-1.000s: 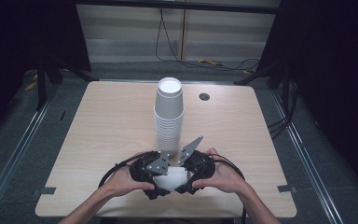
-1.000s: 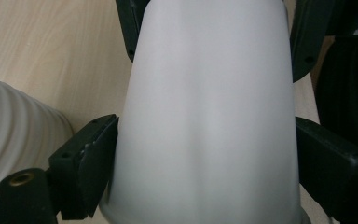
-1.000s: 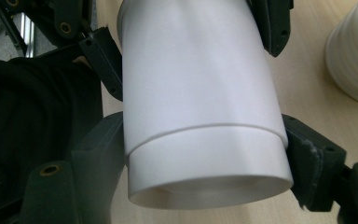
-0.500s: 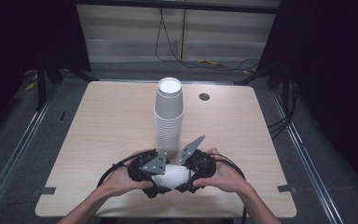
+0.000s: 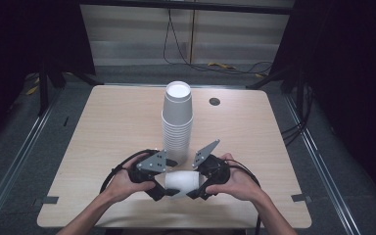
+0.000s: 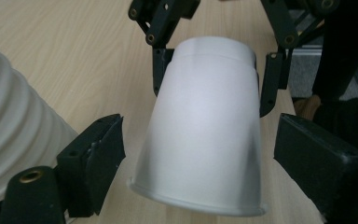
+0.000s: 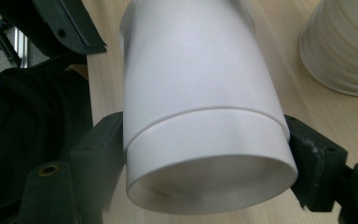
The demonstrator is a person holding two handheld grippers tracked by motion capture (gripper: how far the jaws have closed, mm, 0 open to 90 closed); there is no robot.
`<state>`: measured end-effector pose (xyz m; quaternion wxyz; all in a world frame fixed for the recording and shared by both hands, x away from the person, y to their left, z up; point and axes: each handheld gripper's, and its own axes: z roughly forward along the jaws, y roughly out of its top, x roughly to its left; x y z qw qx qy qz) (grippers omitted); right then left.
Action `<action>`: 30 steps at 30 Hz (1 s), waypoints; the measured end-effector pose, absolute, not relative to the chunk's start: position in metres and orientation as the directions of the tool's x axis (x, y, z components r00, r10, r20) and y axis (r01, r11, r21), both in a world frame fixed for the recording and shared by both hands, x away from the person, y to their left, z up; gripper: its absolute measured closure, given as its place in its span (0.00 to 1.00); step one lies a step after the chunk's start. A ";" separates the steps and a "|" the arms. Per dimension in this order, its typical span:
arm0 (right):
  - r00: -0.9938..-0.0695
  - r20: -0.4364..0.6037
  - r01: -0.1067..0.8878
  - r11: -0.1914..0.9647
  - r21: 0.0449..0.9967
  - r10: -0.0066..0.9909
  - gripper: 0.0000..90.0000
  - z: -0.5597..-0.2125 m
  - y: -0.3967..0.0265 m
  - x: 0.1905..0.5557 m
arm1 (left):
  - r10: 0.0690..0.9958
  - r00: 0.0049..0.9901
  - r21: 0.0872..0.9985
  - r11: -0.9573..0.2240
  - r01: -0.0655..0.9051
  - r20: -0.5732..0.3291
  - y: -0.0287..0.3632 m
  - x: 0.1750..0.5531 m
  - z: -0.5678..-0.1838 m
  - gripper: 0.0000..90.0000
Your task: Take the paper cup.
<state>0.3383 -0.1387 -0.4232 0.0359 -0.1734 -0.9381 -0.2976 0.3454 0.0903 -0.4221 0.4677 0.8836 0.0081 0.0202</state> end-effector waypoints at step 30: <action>-0.898 0.196 0.400 0.543 0.739 0.395 0.26 -0.426 -0.180 0.339 | 0.190 0.977 0.917 -0.364 0.162 -0.097 0.125 0.355 -0.426 0.17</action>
